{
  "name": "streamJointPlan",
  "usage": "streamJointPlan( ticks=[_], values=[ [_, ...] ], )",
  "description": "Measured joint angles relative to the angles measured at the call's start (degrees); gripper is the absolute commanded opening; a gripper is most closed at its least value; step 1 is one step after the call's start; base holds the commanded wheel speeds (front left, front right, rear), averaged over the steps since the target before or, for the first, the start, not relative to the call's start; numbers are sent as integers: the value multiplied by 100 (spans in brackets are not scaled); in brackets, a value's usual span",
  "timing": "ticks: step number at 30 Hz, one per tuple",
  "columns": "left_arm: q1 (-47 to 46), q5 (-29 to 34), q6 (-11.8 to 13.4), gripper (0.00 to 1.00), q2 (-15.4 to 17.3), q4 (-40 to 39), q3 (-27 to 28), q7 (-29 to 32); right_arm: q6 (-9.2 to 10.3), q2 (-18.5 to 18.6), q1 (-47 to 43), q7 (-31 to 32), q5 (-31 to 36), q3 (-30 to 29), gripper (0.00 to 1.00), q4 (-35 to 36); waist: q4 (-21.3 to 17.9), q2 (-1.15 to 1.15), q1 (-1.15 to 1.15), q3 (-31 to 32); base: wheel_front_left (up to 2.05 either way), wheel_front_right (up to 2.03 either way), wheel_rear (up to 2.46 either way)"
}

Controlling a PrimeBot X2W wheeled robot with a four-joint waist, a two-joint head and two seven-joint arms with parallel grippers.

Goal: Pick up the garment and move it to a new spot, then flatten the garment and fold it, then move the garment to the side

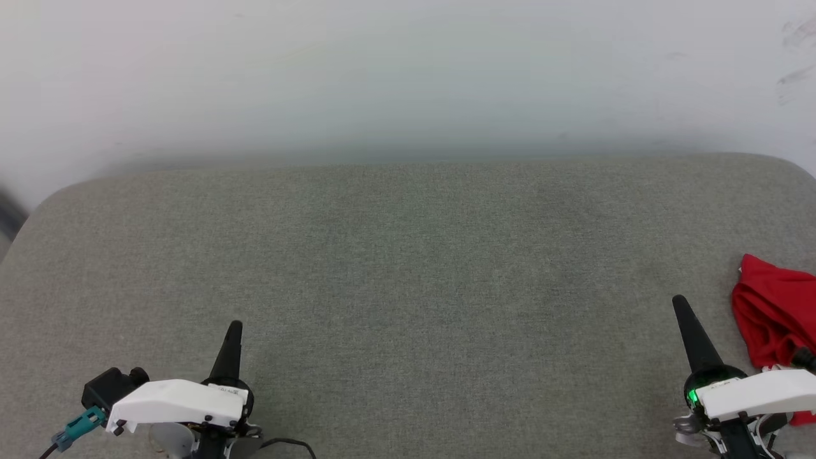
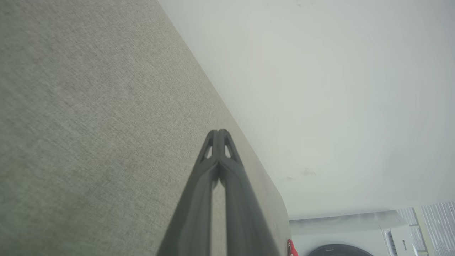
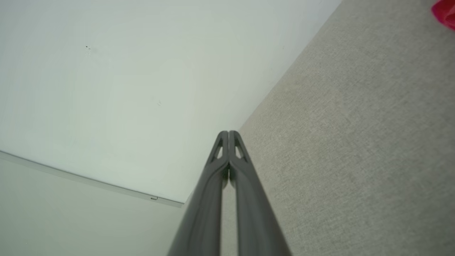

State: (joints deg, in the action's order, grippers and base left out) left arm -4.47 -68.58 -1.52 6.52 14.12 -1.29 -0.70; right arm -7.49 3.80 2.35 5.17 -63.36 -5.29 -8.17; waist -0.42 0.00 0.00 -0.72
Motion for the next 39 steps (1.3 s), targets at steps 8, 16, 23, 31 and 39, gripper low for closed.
streamJointPlan(
  ticks=[8, 16, 23, 31, 39],
  values=[
    [-30, -394, -102, 0, -54, 0, 134, 113, 0, -13, 62, 42, -481, -22, 0, -104, 6, 0, 0, 8, 0, 0, 0],
    [-47, -756, -190, 0, -121, 0, 242, 215, 0, -24, 114, 48, -922, -41, 0, -188, 11, 0, 0, 15, 0, 0, 0],
    [-58, -1055, -257, 0, -163, 0, 347, 312, 0, -34, 133, 67, -1287, -57, 0, -270, 16, 0, 0, 21, 0, 0, 0],
    [-80, -1383, -350, 0, -201, 0, 449, 410, 0, -44, 208, 76, -1677, -74, 0, -345, 22, 0, 0, 29, 0, 0, 0],
    [-85, -1685, -413, 0, -252, 0, 549, 508, 0, -54, 244, 93, -2045, -89, 0, -420, 27, 0, 0, 36, 0, 0, 0]
  ],
)
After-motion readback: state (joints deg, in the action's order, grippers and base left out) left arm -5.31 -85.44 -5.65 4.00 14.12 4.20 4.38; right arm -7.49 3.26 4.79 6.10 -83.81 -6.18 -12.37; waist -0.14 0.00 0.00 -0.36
